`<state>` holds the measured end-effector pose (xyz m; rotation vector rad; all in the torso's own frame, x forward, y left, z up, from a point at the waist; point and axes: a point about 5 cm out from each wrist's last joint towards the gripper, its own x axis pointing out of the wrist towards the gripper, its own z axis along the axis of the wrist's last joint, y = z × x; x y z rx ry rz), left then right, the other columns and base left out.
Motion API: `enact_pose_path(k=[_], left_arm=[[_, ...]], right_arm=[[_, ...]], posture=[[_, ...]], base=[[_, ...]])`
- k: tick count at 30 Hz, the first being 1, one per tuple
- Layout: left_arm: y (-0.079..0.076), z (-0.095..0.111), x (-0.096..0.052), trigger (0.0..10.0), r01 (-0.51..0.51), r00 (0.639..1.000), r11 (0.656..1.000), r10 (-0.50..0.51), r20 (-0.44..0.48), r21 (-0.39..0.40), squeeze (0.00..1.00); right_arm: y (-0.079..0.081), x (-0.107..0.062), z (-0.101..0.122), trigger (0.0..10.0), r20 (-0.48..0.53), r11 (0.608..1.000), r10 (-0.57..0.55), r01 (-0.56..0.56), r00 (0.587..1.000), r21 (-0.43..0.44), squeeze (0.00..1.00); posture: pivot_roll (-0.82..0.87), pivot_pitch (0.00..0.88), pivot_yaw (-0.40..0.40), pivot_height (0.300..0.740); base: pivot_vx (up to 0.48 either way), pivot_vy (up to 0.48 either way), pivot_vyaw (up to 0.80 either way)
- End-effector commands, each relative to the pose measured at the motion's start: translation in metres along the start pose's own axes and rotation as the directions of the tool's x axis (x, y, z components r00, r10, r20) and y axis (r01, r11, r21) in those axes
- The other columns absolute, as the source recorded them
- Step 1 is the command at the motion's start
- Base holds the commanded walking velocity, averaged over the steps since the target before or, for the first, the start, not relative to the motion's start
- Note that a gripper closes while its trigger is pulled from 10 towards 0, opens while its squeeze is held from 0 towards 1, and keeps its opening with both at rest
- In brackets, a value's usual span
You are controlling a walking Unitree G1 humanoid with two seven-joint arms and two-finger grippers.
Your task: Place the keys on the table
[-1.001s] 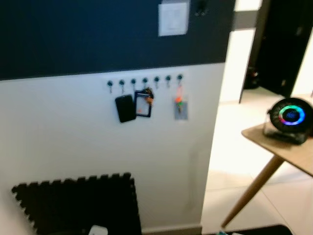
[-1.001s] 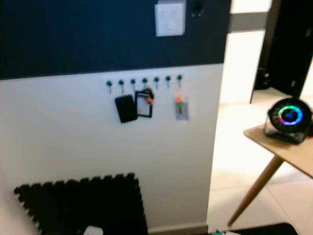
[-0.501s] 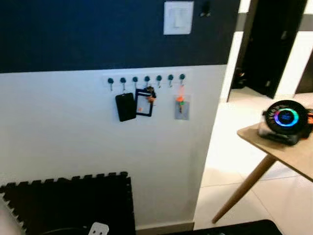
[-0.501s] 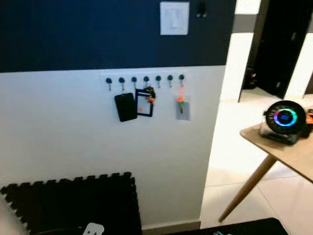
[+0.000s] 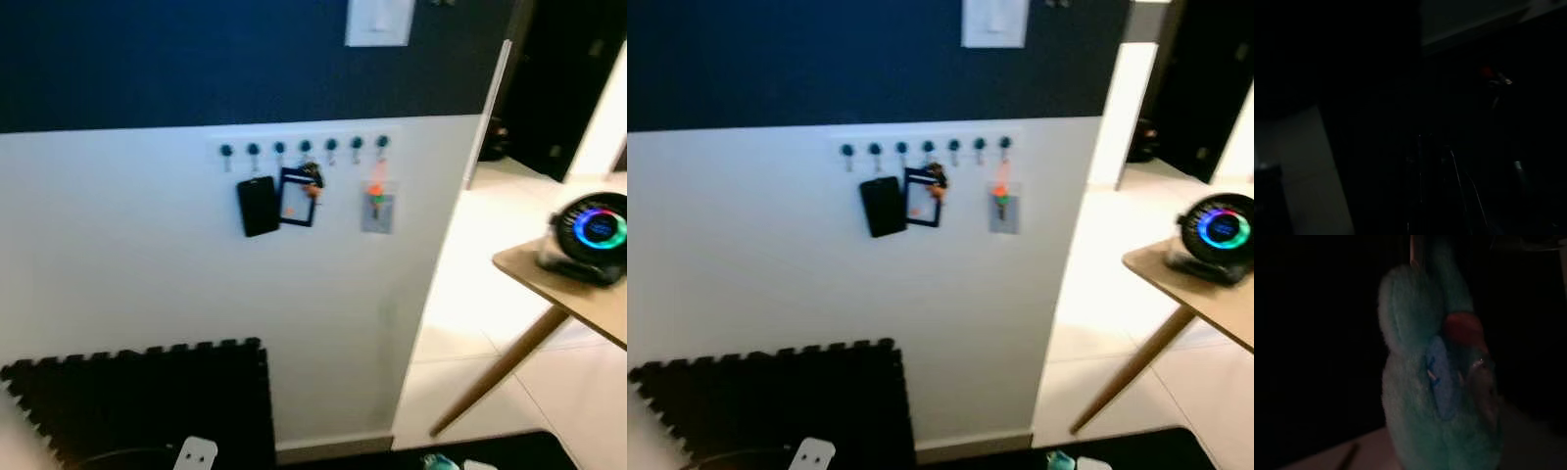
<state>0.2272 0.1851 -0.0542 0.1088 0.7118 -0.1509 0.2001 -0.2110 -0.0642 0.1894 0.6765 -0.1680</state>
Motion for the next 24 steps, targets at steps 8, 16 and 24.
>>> enact_pose_path(k=[8, 16, 24], left_arm=[[0.001, 0.0004, 0.0, 10.0, -0.006, 1.0, 1.0, 0.006, 0.002, -0.002, 0.0], [0.003, -0.0003, -0.0005, 10.0, -0.009, 1.0, 1.0, 0.009, -0.001, 0.0, 0.0], [0.0023, -0.0009, -0.0007, 10.0, -0.008, 1.0, 1.0, 0.008, -0.001, -0.002, 0.0]], right_arm=[[-0.0035, -0.0024, -0.0055, 10.0, -0.017, 1.0, -0.011, 0.011, 1.0, 0.009, 0.0], [-0.0018, -0.0023, -0.0059, 10.0, -0.016, 1.0, -0.006, 0.006, 1.0, 0.01, 0.0], [-0.002, -0.0021, -0.0052, 10.0, -0.014, 1.0, -0.006, 0.006, 1.0, 0.008, 0.0]], posture=[[0.02, 0.02, 0.02, 0.74], [0.02, 0.019, 0.019, 0.74], [0.02, 0.022, 0.018, 0.74]], base=[[0.0, 0.0, -0.8], [0.0, 0.0, -0.8], [0.0, 0.0, -0.8]])
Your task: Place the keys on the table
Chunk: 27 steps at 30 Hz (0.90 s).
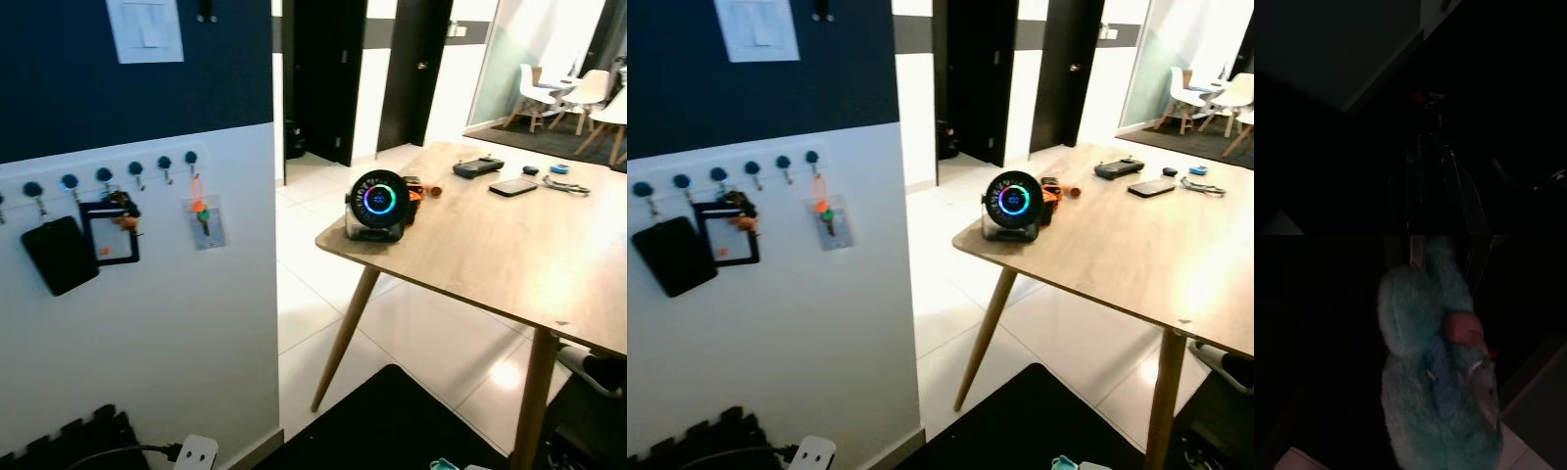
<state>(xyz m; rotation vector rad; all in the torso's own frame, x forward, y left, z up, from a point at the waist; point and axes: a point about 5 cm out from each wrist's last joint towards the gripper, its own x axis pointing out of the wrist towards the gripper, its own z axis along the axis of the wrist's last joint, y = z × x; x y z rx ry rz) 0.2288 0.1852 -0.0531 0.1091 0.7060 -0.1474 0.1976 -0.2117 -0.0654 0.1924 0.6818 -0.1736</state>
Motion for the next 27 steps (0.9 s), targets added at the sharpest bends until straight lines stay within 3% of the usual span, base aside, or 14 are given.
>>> enact_pose_path(k=[1, 27], left_arm=[[0.0018, -0.0027, -0.0011, 10.0, -0.004, 1.0, 1.0, 0.004, -0.006, -0.002, 0.0], [0.0006, -0.0043, -0.0015, 10.0, -0.007, 1.0, 1.0, 0.007, -0.007, -0.006, 0.0]], right_arm=[[-0.0009, -0.001, -0.0028, 10.0, -0.009, 1.0, -0.001, 0.001, 1.0, 0.004, 0.0], [-0.0019, 0.0002, 0.0005, 10.0, -0.006, 1.0, 0.004, -0.004, 1.0, -0.008, 0.0]], posture=[[0.02, 0.022, 0.018, 0.74], [0.02, 0.003, 0.005, 0.74]], base=[[0.0, 0.0, -0.8], [0.0, 0.0, -0.8]])
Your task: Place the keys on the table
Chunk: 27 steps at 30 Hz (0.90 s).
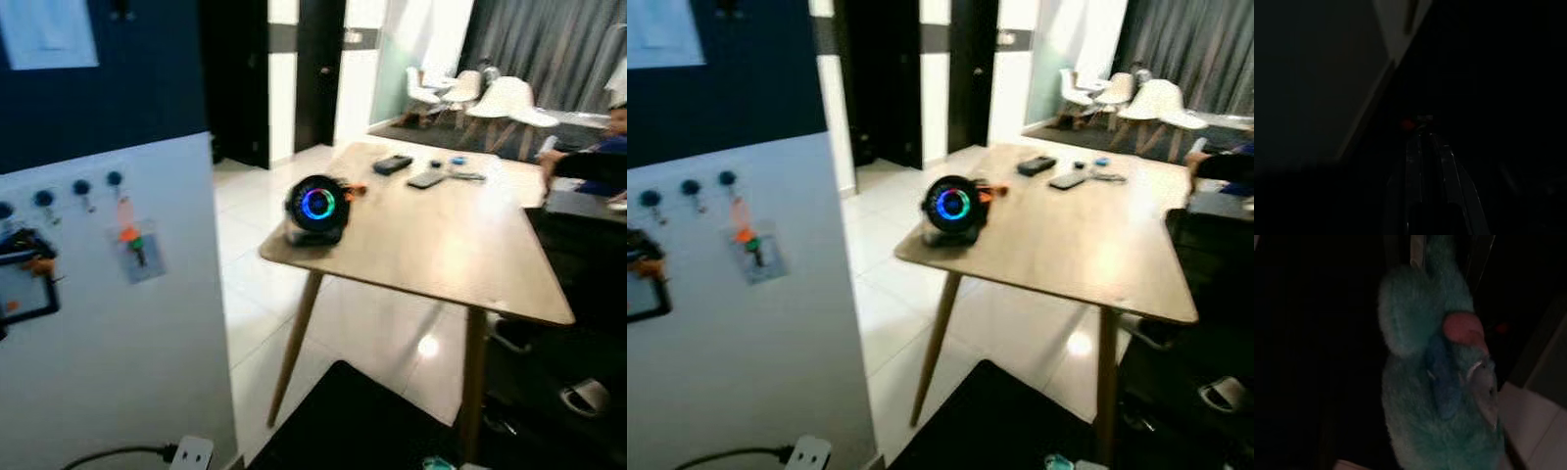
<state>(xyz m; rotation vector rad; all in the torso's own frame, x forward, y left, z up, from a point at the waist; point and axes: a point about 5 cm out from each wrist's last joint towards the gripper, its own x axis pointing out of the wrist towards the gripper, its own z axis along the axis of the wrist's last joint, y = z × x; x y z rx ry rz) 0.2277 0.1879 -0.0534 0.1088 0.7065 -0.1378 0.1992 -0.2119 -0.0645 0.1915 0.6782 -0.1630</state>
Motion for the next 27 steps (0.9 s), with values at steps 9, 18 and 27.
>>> enact_pose_path(k=[9, 18, 27], left_arm=[[-0.0015, -0.0031, -0.001, 10.0, -0.002, 1.0, 1.0, 0.002, 0.0, -0.009, 0.0], [-0.0024, 0.0002, -0.0001, 10.0, -0.002, 1.0, 1.0, 0.002, 0.018, -0.022, 0.0], [-0.0012, 0.0016, 0.0, 10.0, -0.011, 1.0, 1.0, 0.011, 0.026, -0.027, 0.0]], right_arm=[[-0.0017, 0.0001, 0.0001, 10.0, -0.008, 1.0, -0.002, 0.001, 1.0, -0.008, 0.0], [-0.0025, 0.0002, 0.0006, 10.0, -0.007, 1.0, -0.003, 0.003, 1.0, -0.009, 0.0], [-0.0028, 0.0003, 0.001, 10.0, -0.007, 1.0, -0.003, 0.003, 1.0, -0.01, 0.0]], posture=[[0.02, 0.0, 0.004, 0.74], [0.02, 0.009, 0.005, 0.74], [0.02, 0.013, 0.004, 0.74]], base=[[0.0, 0.0, -0.8], [0.0, 0.0, -0.8], [0.0, 0.0, -0.8]])
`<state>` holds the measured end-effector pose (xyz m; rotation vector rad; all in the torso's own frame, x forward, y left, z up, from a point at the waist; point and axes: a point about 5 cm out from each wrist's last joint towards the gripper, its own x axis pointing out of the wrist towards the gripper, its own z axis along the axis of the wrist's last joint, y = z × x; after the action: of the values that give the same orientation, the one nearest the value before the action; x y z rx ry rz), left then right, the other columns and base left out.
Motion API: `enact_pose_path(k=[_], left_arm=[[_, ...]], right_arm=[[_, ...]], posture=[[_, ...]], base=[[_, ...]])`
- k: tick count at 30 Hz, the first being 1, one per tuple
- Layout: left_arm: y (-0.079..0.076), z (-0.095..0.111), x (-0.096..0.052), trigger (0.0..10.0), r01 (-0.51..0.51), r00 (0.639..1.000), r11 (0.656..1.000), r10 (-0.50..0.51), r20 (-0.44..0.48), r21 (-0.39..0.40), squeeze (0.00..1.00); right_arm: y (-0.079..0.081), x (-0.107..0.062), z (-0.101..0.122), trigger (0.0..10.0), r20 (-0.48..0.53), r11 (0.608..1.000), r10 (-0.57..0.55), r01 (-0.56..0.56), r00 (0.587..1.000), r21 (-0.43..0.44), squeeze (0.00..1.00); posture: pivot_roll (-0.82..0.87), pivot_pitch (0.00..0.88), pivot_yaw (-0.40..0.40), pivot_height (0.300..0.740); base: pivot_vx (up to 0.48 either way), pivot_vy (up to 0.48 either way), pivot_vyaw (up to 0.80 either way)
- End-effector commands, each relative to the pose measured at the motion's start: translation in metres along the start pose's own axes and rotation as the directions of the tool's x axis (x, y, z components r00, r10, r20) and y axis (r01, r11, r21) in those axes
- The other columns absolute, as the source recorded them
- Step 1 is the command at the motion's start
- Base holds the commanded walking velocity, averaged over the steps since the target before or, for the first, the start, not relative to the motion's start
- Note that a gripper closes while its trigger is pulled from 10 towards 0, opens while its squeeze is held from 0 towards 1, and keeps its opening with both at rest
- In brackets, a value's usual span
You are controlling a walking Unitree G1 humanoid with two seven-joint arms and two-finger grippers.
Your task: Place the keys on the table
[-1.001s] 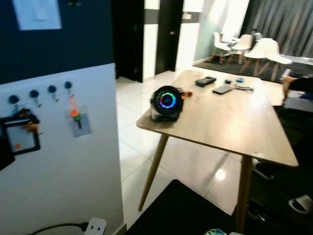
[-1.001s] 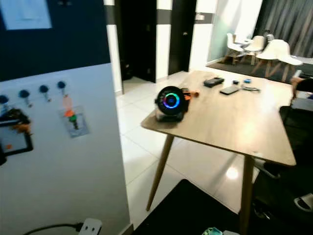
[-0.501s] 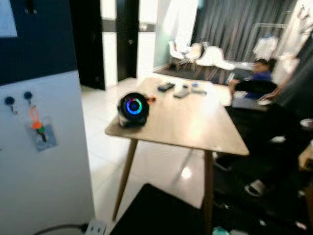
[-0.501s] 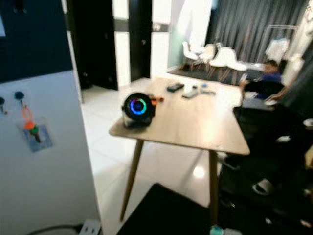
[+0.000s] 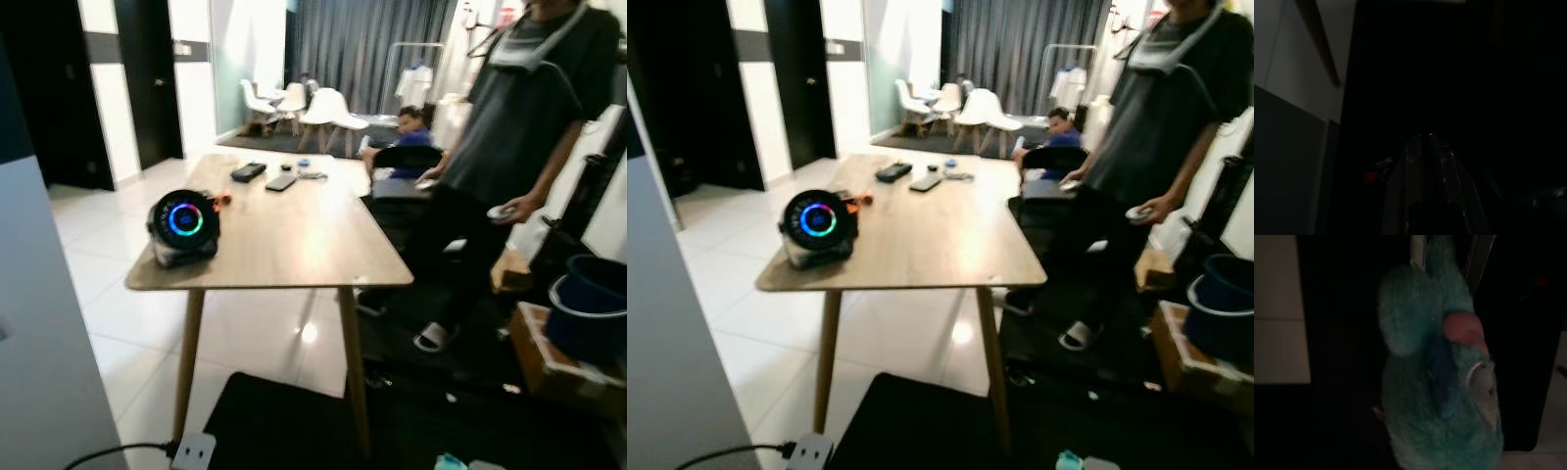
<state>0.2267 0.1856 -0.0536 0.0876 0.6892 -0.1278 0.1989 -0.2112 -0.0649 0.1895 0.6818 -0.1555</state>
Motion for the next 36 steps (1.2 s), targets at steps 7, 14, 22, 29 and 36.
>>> enact_pose_path(k=[7, 14, 22, 29, 36], left_arm=[[0.002, 0.004, 0.001, 10.0, -0.014, 1.0, 1.0, 0.015, 0.027, -0.024, 0.0], [0.002, 0.006, 0.001, 10.0, -0.024, 0.999, 0.999, 0.026, 0.037, -0.045, 0.0], [0.006, 0.012, 0.002, 10.0, -0.038, 0.998, 0.997, 0.042, 0.057, -0.061, 0.0], [0.006, 0.017, 0.002, 10.0, -0.035, 0.995, 0.997, 0.041, 0.09, -0.067, 0.0], [0.004, 0.02, 0.003, 10.0, -0.028, 0.994, 0.997, 0.035, 0.105, -0.066, 0.0]], right_arm=[[-0.003, 0.001, 0.003, 10.0, -0.001, 1.0, -0.01, 0.01, 1.0, -0.007, 0.0], [-0.003, 0.001, 0.003, 10.0, 0.002, 1.0, -0.011, 0.011, 1.0, -0.022, 0.0], [-0.002, 0.001, 0.003, 10.0, 0.002, 1.0, -0.009, 0.009, 1.0, -0.026, 0.0], [-0.002, 0.001, 0.003, 10.0, -0.001, 0.999, -0.006, 0.006, 1.0, -0.035, 0.0], [-0.003, 0.001, 0.003, 10.0, -0.002, 0.999, -0.004, 0.004, 1.0, -0.045, 0.0]], posture=[[0.02, 0.012, 0.005, 0.74], [0.02, 0.011, 0.006, 0.74], [0.02, 0.012, 0.008, 0.74], [0.02, 0.013, 0.006, 0.74], [0.02, 0.008, 0.005, 0.74]], base=[[0.0, 0.0, -0.76], [0.0, 0.0, -0.07], [0.0, 0.0, 0.0], [0.218, 0.0, 0.0], [0.41, 0.0, 0.0]])
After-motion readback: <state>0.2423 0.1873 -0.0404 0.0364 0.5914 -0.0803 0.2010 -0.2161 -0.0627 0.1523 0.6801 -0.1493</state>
